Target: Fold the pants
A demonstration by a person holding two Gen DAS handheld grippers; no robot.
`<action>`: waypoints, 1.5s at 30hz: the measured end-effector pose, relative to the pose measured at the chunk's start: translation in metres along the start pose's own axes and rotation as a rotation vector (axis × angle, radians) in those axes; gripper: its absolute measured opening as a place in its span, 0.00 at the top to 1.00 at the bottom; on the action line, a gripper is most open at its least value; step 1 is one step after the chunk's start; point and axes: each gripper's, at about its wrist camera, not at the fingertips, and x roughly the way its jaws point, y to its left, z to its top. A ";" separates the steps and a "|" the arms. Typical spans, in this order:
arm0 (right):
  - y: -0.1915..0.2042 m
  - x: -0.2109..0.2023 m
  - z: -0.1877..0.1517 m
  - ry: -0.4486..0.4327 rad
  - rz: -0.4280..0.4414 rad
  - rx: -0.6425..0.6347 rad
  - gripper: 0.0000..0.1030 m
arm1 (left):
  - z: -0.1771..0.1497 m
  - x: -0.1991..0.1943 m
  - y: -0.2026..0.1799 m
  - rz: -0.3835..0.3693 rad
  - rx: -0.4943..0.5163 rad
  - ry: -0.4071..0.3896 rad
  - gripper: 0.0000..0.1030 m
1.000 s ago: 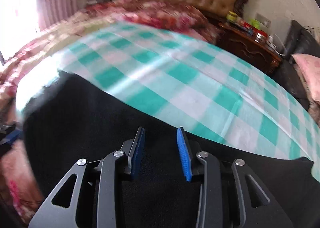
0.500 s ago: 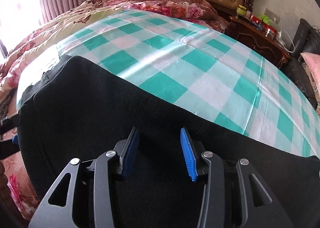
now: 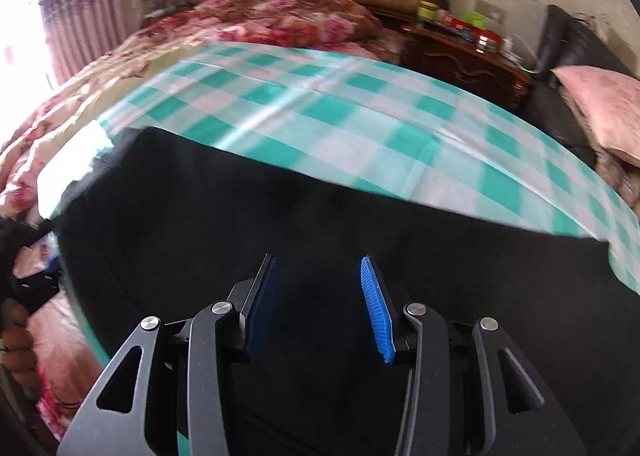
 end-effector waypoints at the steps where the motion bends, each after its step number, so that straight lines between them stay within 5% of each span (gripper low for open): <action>1: -0.004 0.003 -0.004 0.011 -0.001 0.005 0.60 | -0.001 0.001 -0.001 -0.004 -0.014 -0.004 0.50; 7: -0.007 0.020 -0.018 0.034 -0.018 -0.019 0.61 | -0.004 -0.005 0.010 -0.044 -0.133 -0.044 0.47; 16: -0.006 0.021 -0.022 0.010 -0.012 -0.037 0.60 | 0.008 0.004 0.005 -0.028 -0.107 -0.043 0.48; 21: -0.006 0.021 -0.022 0.006 -0.014 -0.033 0.60 | 0.010 0.001 0.006 -0.025 -0.078 -0.048 0.64; 28: -0.006 0.020 -0.023 0.005 -0.015 -0.031 0.60 | 0.006 -0.009 -0.017 -0.007 0.026 -0.077 0.71; 36: -0.007 0.020 -0.022 0.002 -0.016 -0.031 0.60 | 0.001 -0.001 -0.007 0.044 -0.028 -0.036 0.52; 45: -0.011 0.020 -0.015 0.056 0.000 0.001 0.60 | -0.008 0.014 -0.018 0.087 0.055 -0.020 0.51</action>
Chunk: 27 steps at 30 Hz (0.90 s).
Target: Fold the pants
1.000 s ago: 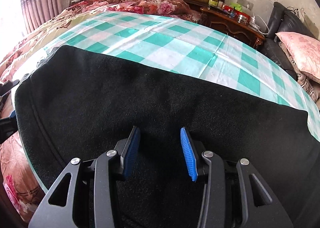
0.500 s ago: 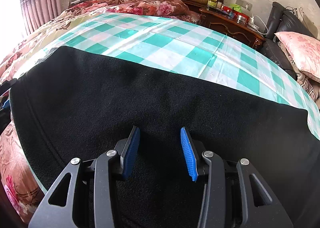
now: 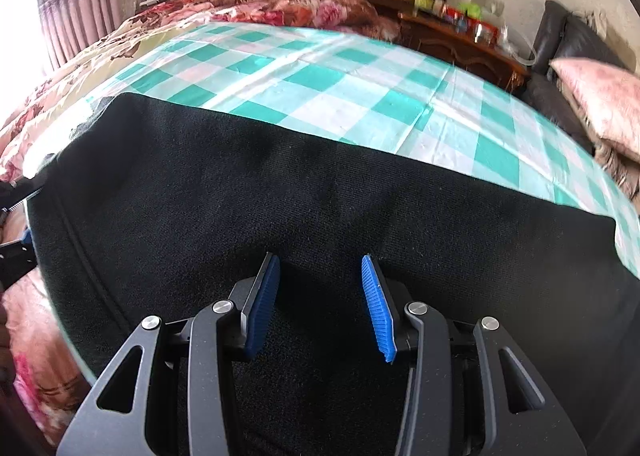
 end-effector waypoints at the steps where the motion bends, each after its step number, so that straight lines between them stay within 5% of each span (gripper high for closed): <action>1: -0.002 0.000 0.004 0.016 0.010 0.019 0.60 | 0.001 0.001 0.001 0.000 0.000 -0.003 0.54; 8: 0.014 0.005 0.057 -0.035 0.047 -0.017 0.60 | 0.002 -0.001 0.003 -0.010 -0.004 -0.007 0.59; 13: 0.028 0.048 0.078 -0.002 -0.017 -0.056 0.60 | 0.000 0.003 -0.005 0.015 0.015 -0.015 0.50; 17: 0.028 0.041 0.076 -0.014 -0.023 -0.052 0.58 | 0.000 0.005 -0.003 0.037 0.012 -0.010 0.68; 21: 0.001 0.002 0.057 -0.054 0.040 0.025 0.44 | -0.001 0.000 -0.006 0.023 0.033 -0.014 0.72; 27: -0.047 -0.030 -0.018 -0.002 -0.004 0.158 0.44 | -0.002 -0.005 -0.026 0.057 0.097 -0.038 0.74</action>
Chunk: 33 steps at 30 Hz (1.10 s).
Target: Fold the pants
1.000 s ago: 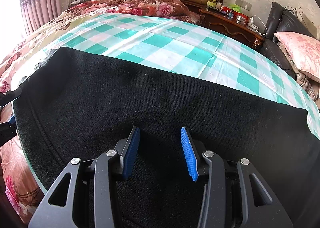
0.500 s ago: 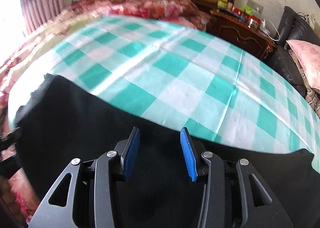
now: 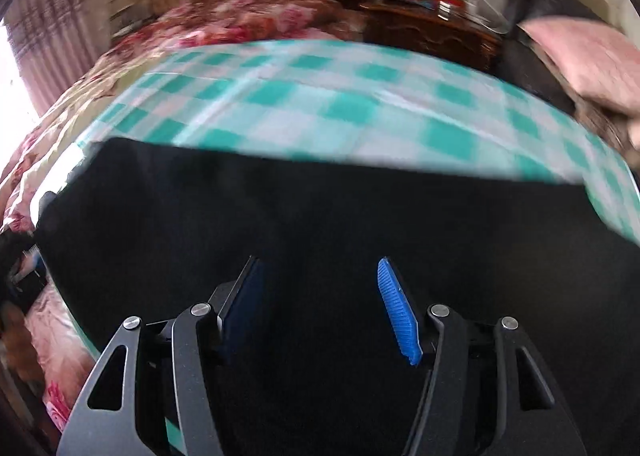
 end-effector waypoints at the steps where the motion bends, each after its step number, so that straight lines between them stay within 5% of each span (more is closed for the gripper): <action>1: -0.006 0.000 -0.008 0.014 0.000 0.006 0.44 | 0.000 -0.001 -0.003 0.009 0.011 -0.003 0.75; 6: -0.008 0.004 -0.029 -0.005 -0.043 -0.092 0.44 | 0.000 -0.001 -0.015 0.053 0.026 -0.011 0.75; 10: -0.017 -0.013 -0.032 -0.046 0.007 -0.034 0.39 | 0.003 -0.004 -0.029 0.087 0.057 -0.017 0.76; 14: -0.014 -0.009 -0.050 -0.033 -0.091 -0.138 0.32 | 0.003 -0.006 -0.050 0.126 0.118 -0.028 0.76; 20: -0.065 -0.046 -0.052 -0.100 0.069 0.079 0.29 | -0.002 -0.005 -0.082 0.206 0.229 -0.046 0.77; 28: -0.103 -0.041 -0.061 -0.020 0.076 0.186 0.29 | -0.008 -0.004 -0.096 0.265 0.272 -0.059 0.78; 33: -0.116 -0.042 -0.062 -0.011 0.104 0.221 0.29 | -0.033 -0.005 -0.150 0.390 0.526 -0.106 0.78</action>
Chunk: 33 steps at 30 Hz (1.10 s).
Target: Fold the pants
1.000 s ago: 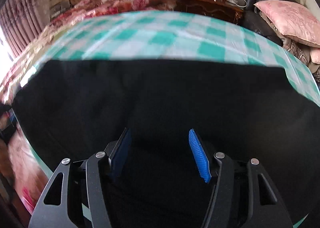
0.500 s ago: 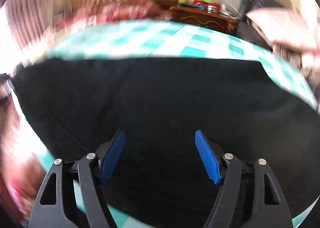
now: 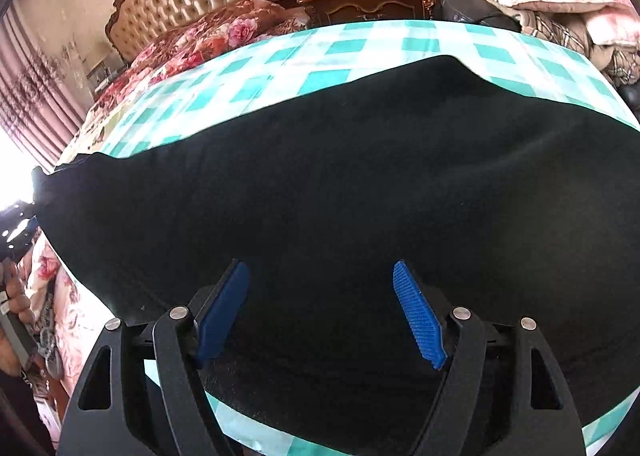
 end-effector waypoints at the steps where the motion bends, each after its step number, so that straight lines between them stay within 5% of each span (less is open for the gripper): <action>1: -0.005 -0.002 0.002 -0.004 0.009 0.013 0.29 | 0.000 -0.009 -0.025 0.045 0.110 -0.031 0.78; 4: -0.018 -0.012 0.009 -0.015 0.044 0.066 0.29 | -0.019 -0.028 -0.093 0.128 0.390 -0.117 0.78; 7: -0.034 -0.023 0.015 -0.030 0.075 0.131 0.29 | -0.076 -0.043 -0.172 0.136 0.721 -0.222 0.78; 14: -0.074 -0.041 0.019 -0.040 0.170 0.295 0.28 | -0.224 -0.026 -0.239 0.080 1.190 -0.240 0.80; 17: -0.081 -0.033 0.017 -0.009 0.207 0.329 0.28 | -0.249 -0.016 -0.234 0.134 1.280 -0.248 0.75; 22: -0.083 -0.019 0.016 0.057 0.343 0.403 0.28 | -0.249 -0.013 -0.231 0.202 1.314 -0.267 0.43; 29: -0.074 -0.011 0.022 0.115 0.419 0.440 0.23 | -0.280 -0.009 -0.245 0.208 1.540 -0.334 0.29; 30: -0.073 -0.011 0.024 0.120 0.406 0.432 0.23 | -0.281 -0.005 -0.246 0.209 1.548 -0.329 0.30; 32: -0.068 -0.008 0.025 0.134 0.391 0.419 0.22 | -0.276 -0.002 -0.248 0.156 1.513 -0.279 0.56; 33: -0.062 -0.005 0.027 0.146 0.379 0.405 0.21 | -0.271 -0.002 -0.249 0.132 1.475 -0.245 0.61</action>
